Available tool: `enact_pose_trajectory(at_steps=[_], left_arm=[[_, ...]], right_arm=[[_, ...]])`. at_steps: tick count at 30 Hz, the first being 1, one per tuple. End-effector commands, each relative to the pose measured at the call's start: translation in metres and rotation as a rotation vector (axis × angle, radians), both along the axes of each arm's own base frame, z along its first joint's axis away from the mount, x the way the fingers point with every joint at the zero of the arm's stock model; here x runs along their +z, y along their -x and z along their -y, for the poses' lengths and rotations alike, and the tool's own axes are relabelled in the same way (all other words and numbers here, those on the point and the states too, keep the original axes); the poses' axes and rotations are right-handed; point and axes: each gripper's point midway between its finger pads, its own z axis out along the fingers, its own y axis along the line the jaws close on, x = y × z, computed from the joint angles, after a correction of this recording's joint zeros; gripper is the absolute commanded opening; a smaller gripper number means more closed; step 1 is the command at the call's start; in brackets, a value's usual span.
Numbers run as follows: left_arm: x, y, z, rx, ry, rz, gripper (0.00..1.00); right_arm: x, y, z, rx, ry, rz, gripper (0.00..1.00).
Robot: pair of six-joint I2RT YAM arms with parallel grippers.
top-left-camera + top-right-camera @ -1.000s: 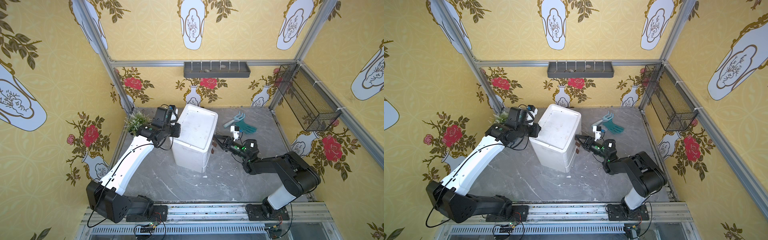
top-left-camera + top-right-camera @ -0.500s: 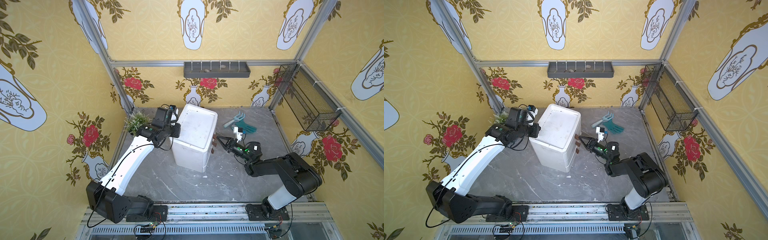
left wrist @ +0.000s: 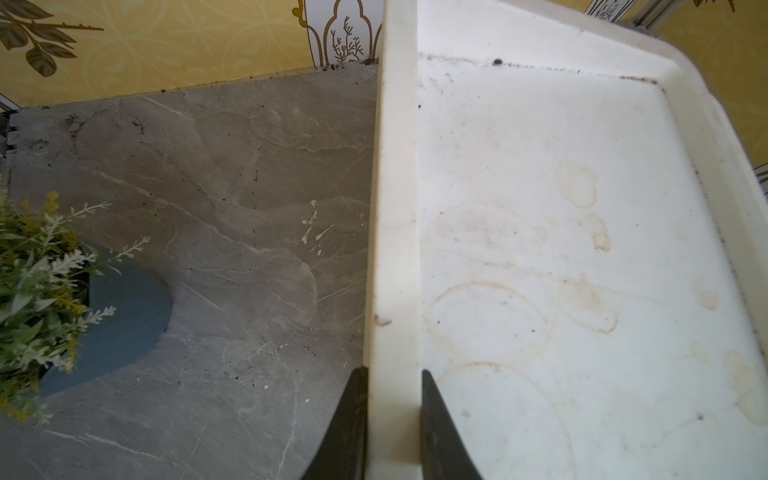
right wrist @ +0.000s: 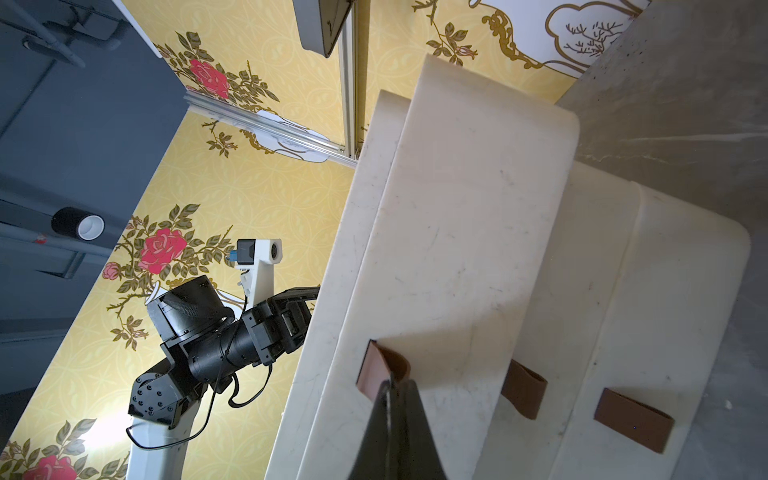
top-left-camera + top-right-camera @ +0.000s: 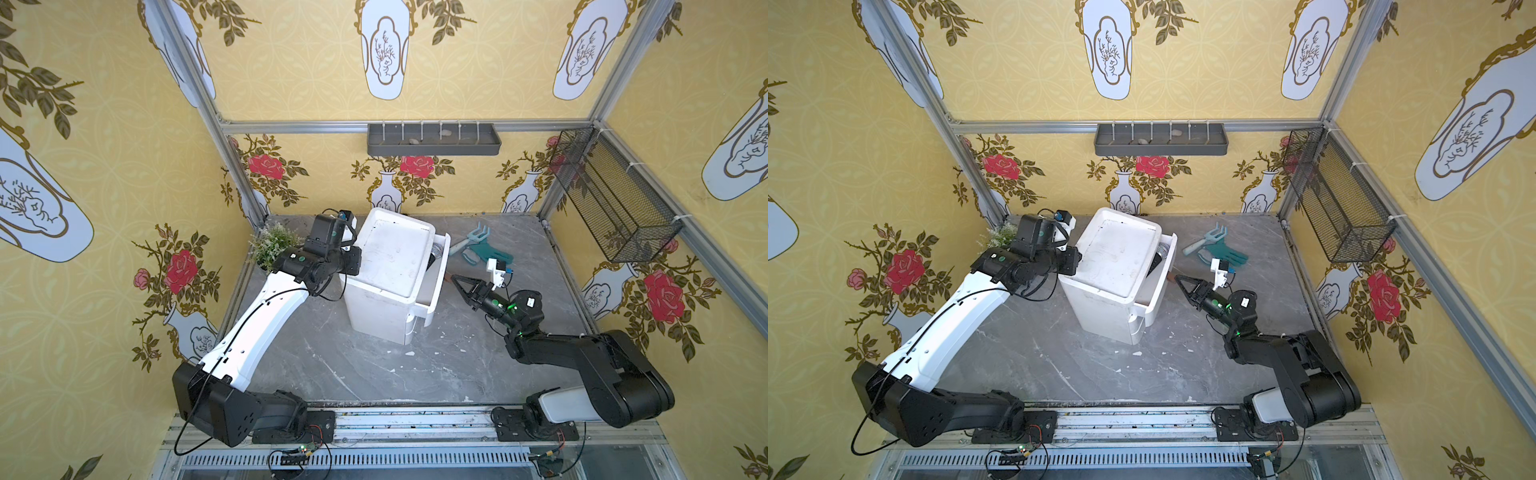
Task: Take the microphone out of the drawer
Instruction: Open the drawer in the storage box.
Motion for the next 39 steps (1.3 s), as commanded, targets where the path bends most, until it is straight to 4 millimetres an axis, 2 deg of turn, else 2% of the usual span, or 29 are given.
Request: enact_pose_trajectory(at_steps=[1, 7, 13, 24, 32, 39], left_arm=[[-0.01, 0.0, -0.011, 0.101, 0.009, -0.047, 0.0], [-0.006, 0.0, -0.012, 0.108, 0.013, -0.037, 0.0], [-0.004, 0.0, -0.012, 0.111, 0.021, -0.037, 0.0], [-0.001, 0.005, -0.016, 0.125, 0.02, -0.031, 0.0], [-0.002, 0.005, -0.016, 0.127, 0.025, -0.033, 0.0], [0.001, 0.006, -0.017, 0.127, 0.026, -0.026, 0.01]], right_arm=[[-0.011, 0.001, 0.01, -0.023, 0.056, -0.027, 0.0], [-0.018, 0.002, 0.025, -0.077, 0.186, -0.071, 0.0], [-0.021, 0.001, 0.052, -0.148, 0.206, -0.105, 0.0], [-0.032, -0.004, 0.082, -0.238, 0.232, -0.178, 0.0], [-0.044, -0.005, 0.094, -0.29, 0.269, -0.255, 0.0], [-0.042, -0.009, 0.095, -0.302, 0.272, -0.279, 0.02]])
